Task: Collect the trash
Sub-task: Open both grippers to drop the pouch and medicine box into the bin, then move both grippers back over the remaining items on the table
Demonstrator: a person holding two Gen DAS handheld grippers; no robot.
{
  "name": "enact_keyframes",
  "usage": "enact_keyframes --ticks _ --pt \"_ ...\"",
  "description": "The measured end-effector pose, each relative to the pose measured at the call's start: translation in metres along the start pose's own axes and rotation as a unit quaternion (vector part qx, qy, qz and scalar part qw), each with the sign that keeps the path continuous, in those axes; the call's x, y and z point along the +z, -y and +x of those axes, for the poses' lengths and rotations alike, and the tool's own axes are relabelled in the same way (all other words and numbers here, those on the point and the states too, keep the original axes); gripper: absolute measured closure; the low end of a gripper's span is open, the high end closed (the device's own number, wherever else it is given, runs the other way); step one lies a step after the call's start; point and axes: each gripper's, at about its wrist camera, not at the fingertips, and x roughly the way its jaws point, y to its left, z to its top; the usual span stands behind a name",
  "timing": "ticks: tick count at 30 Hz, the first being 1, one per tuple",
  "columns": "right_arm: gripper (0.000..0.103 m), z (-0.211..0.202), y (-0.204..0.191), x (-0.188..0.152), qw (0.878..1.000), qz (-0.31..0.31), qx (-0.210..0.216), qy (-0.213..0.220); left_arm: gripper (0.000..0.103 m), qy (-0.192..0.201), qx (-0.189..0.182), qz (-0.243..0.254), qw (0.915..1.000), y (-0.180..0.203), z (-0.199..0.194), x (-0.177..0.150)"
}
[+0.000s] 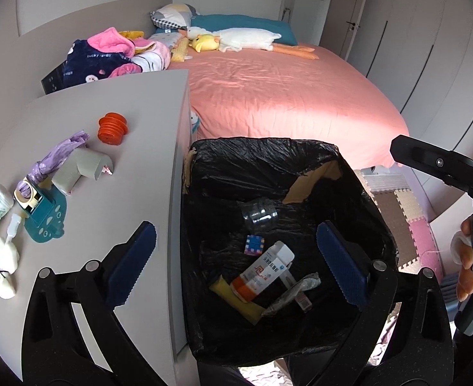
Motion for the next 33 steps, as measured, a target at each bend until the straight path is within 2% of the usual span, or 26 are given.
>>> enact_keyframes --ticks 14,33 --pt "0.017 0.02 -0.035 -0.007 0.999 -0.024 0.023 -0.014 0.006 0.001 0.033 -0.026 0.9991 -0.04 -0.014 -0.014" --pt "0.017 0.063 -0.101 -0.013 0.995 -0.073 0.062 -0.037 0.006 0.011 0.09 -0.076 0.993 -0.119 -0.043 -0.032"
